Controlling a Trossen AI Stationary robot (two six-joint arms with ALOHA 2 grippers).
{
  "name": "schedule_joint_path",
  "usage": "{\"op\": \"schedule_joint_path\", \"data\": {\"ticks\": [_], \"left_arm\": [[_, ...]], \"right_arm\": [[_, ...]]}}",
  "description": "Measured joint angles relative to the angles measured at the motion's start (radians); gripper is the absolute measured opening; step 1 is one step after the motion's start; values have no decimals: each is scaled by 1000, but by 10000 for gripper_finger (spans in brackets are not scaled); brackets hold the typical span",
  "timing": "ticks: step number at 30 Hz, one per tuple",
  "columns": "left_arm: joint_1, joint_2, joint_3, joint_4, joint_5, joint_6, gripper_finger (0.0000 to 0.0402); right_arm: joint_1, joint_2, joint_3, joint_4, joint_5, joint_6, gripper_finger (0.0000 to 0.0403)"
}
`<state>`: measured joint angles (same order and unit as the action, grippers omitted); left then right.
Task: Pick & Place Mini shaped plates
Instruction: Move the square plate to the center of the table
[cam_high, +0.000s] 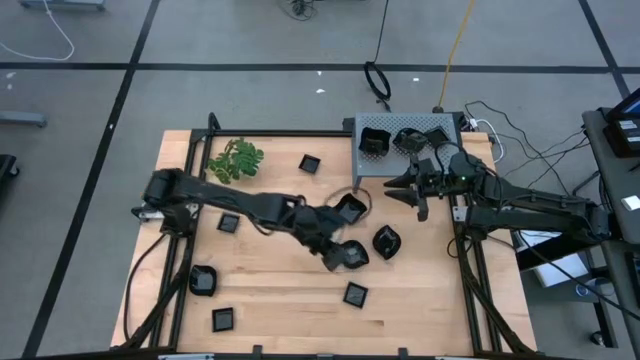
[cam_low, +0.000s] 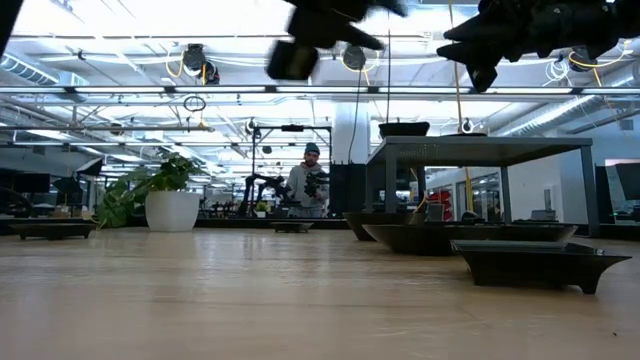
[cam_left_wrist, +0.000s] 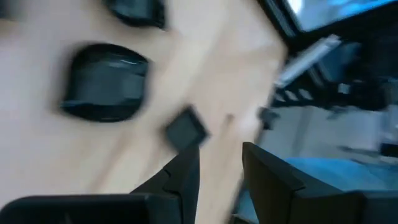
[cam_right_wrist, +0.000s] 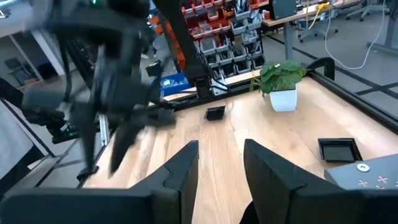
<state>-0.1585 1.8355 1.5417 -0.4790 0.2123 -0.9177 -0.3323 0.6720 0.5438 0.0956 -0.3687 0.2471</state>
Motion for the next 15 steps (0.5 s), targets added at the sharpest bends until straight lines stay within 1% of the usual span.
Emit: {"op": "schedule_joint_path", "data": {"ticks": [4,7,12,15], "left_arm": [[-8,-122,0,-275,-161,26,124],[-9,-189,0,-491,-261,-1,124],[-5,-231,0,-788,-364,-88,124],[2,-222,-2,-953,-370,-107,124]], "right_arm": [[0,0,0,1,2,-1,116],[0,0,0,6,2,-3,116],[-1,0,0,6,4,-5,116],[-1,0,0,6,5,-5,116]]}}
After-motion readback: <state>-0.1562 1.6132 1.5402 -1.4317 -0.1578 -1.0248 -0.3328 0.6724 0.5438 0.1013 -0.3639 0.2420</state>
